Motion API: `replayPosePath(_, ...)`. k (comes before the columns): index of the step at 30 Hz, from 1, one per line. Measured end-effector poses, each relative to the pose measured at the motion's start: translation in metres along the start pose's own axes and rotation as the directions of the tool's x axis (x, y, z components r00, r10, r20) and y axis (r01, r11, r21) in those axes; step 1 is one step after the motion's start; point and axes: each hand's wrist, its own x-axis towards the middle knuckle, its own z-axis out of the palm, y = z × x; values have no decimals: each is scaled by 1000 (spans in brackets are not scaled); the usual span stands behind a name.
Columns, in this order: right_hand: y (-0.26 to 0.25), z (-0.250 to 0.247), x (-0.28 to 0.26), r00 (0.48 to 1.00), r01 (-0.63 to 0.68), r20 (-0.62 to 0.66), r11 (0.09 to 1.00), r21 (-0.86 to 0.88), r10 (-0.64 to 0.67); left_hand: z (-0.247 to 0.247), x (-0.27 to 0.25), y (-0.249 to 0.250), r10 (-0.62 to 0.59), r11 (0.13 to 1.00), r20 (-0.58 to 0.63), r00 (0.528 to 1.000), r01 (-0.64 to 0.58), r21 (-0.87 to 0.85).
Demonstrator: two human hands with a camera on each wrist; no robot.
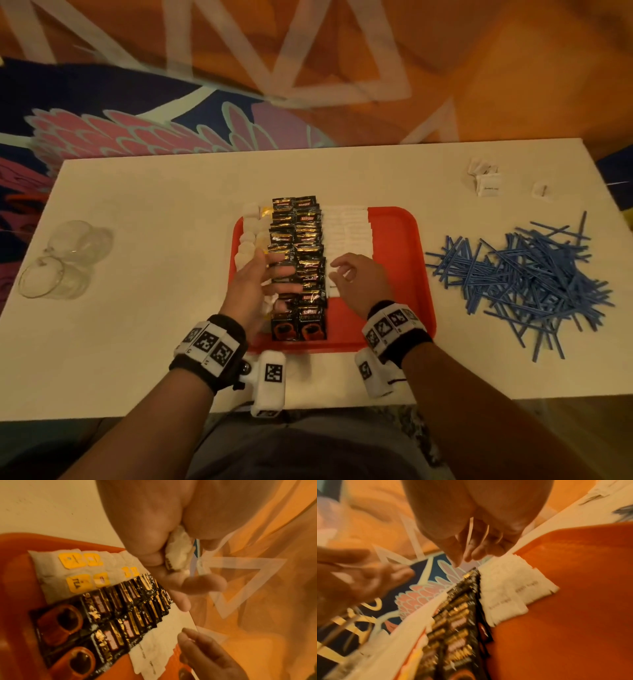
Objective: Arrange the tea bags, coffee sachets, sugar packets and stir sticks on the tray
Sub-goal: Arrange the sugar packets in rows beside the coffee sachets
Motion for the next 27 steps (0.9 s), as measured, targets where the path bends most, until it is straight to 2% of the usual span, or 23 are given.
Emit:
replayPosePath(4,-37,-27,-20,978,114,152,978,174,-141,28,-7,1,-11,999,90,996,8,36)
replayPosePath(7,-49,-39,-33,914,170,339,969,181,-224,49,-13,0,-10,999,119,993,4,46)
replayPosePath(9,-46,-47,-37,887,210,384,965,158,-256,61,-16,0,-11,998,121,993,4,63)
replayPosePath(13,-36,-64,-43,914,150,343,966,209,-216,79,-23,0,-39,997,179,983,26,71)
replayPosePath(16,-30,-79,-46,965,94,219,972,214,-141,85,-29,-1,-56,993,266,962,26,115)
replayPosePath(18,-25,-91,-45,985,75,138,976,206,-105,85,-33,-5,-1,988,292,956,-43,147)
replayPosePath(22,-24,-105,-46,982,114,131,978,177,-138,91,-41,-12,196,959,188,962,-228,168)
replayPosePath(27,-22,-107,-49,983,114,112,960,255,-146,100,-47,-13,239,957,141,961,-258,133)
